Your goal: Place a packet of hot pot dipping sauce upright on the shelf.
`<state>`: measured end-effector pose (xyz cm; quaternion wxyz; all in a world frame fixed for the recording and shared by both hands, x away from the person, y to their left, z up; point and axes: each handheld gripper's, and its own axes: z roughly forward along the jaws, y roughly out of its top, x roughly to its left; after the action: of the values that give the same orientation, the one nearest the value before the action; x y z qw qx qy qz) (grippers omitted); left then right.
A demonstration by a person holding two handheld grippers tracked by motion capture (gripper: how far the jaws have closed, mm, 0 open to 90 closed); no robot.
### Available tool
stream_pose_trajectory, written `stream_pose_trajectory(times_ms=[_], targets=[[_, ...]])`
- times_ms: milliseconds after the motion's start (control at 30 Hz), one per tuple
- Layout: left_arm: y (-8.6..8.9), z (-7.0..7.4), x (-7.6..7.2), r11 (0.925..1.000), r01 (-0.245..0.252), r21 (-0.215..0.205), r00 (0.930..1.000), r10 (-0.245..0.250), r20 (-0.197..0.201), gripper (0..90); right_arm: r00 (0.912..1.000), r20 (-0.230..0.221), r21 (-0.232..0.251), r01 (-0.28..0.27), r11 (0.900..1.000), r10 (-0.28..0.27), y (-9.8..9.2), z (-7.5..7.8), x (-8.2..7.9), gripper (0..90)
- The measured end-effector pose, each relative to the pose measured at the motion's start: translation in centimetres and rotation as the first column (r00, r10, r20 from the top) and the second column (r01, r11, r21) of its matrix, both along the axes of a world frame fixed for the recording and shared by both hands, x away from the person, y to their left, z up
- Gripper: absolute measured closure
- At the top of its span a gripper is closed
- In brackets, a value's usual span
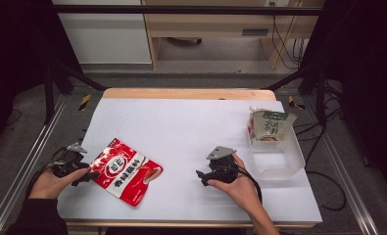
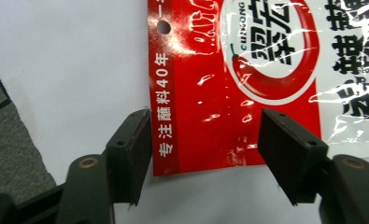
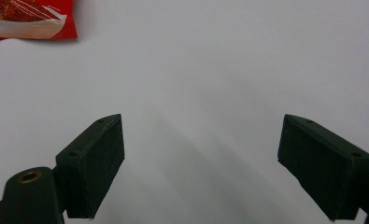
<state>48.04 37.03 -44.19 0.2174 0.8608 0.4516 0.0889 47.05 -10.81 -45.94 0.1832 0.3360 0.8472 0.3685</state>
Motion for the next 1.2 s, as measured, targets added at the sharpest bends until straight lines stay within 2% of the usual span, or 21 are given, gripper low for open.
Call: stream_pose_trajectory(times_ms=[333,367,533,667,733,800,833,933,967,1000,1033,1100,1200], targets=[[0.1,1.3,-0.3,0.9983,0.009,-0.058,1.0,-0.009,0.005,44.8,1.0,-0.003,-0.006,-0.002,1.0,0.002,0.1,-0.1,0.0,15.3],[0.1,1.5,-0.4,0.996,0.014,-0.088,0.9999,-0.014,-0.001,46.0,1.0,-0.004,-0.007,-0.004,1.0,0.004,0.1,-0.1,0.0,15.3],[0.0,1.4,-0.3,0.9953,0.012,-0.096,0.9997,-0.014,-0.019,48.2,0.9999,-0.009,-0.012,-0.006,1.0,0.006,0.1,-0.1,0.0,15.4],[0.1,1.0,-0.2,0.9972,-0.017,-0.073,0.9997,0.015,-0.021,46.2,0.9999,-0.008,-0.016,-0.013,1.0,0.013,0.1,-0.2,0.0,15.5],[0.0,0.9,-0.2,0.9964,-0.016,-0.083,0.9997,0.014,-0.021,50.8,0.9998,-0.008,-0.017,-0.016,1.0,0.016,0.1,-0.2,0.0,15.5],[0.0,0.7,-0.1,0.9973,-0.018,-0.072,0.9995,0.016,-0.027,56.5,0.9998,-0.008,-0.018,-0.019,1.0,0.019,0.1,-0.2,0.0,15.5],[-0.1,0.5,0.0,0.9981,-0.033,-0.053,0.9991,0.031,-0.029,60.2,0.9998,-0.008,-0.018,-0.018,1.0,0.018,0.2,-0.3,0.0,15.6],[-0.1,0.3,0.1,0.998,-0.042,-0.047,0.9989,0.041,-0.023,70.4,0.9998,-0.008,-0.018,-0.018,1.0,0.017,0.2,-0.2,0.0,15.6],[-0.1,0.3,0.1,0.9979,-0.042,-0.048,0.9989,0.041,-0.02,70.4,0.9998,-0.008,-0.018,-0.018,1.0,0.017,0.2,-0.2,0.0,15.6],[-0.1,0.4,0.1,0.9982,-0.037,-0.047,0.9993,0.037,-0.006,78.2,0.9999,-0.007,-0.017,-0.016,1.0,0.015,0.2,-0.2,0.0,15.6],[-0.2,0.5,0.1,0.9983,-0.036,-0.046,0.9994,0.036,-0.001,81.3,0.9998,-0.007,-0.018,-0.017,1.0,0.017,0.1,-0.2,0.0,15.6],[-0.4,0.6,0.1,0.9989,-0.029,-0.036,0.9995,0.03,0.012,85.8,0.9998,-0.006,-0.02,-0.017,1.0,0.017,0.2,-0.3,0.0,15.6],[-0.8,0.6,0.2,0.9994,-0.019,-0.028,0.9995,0.02,0.023,87.8,0.9998,-0.008,-0.023,-0.016,1.0,0.016,0.2,-0.3,0.0,15.6]])
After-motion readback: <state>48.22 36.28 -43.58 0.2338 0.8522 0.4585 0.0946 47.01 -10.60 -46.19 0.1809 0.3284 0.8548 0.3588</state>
